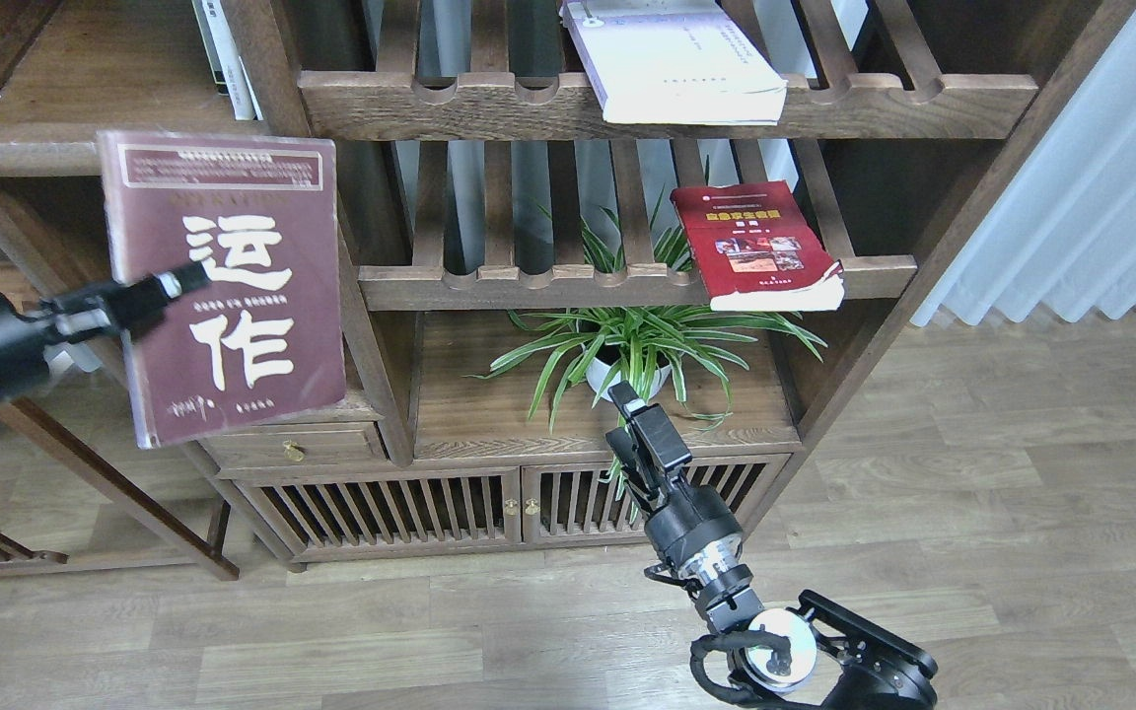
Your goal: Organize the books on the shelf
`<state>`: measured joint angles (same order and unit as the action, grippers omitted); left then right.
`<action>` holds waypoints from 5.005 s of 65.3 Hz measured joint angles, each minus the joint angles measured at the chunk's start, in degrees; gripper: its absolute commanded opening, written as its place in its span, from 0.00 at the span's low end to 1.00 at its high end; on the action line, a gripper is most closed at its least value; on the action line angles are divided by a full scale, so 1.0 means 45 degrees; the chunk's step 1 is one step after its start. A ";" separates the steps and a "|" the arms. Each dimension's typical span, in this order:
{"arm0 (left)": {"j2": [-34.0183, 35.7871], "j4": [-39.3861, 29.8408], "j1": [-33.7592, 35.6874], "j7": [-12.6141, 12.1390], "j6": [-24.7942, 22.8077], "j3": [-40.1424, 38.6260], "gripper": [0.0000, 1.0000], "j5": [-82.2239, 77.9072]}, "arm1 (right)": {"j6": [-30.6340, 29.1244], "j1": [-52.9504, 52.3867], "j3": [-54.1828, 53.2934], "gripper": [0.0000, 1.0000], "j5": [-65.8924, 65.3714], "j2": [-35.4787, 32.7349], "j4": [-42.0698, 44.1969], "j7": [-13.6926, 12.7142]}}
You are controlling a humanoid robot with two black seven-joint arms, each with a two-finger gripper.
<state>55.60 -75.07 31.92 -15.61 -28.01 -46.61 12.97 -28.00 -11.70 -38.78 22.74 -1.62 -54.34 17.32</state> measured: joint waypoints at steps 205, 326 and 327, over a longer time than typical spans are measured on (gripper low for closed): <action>-0.2400 0.5484 0.5128 0.6413 0.0001 -0.3599 0.00 -0.6777 | 0.0000 0.0144 0.0043 0.98 -0.0171 0.0360 0.0221 -0.0019; -0.7162 0.7907 0.6216 0.9641 0.5906 -0.1017 0.00 -0.9246 | 0.0000 0.1234 0.0046 0.98 -0.0211 0.0360 0.0186 -0.0005; -0.7163 0.7931 0.6248 0.9641 0.5906 -0.0965 0.00 -0.9247 | 0.0000 0.1234 0.0046 0.98 -0.0210 0.0360 0.0185 -0.0004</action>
<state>23.37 -39.38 60.04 27.77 -1.43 -50.95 -28.64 -28.00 -6.15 -38.57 21.80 0.00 -53.51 17.30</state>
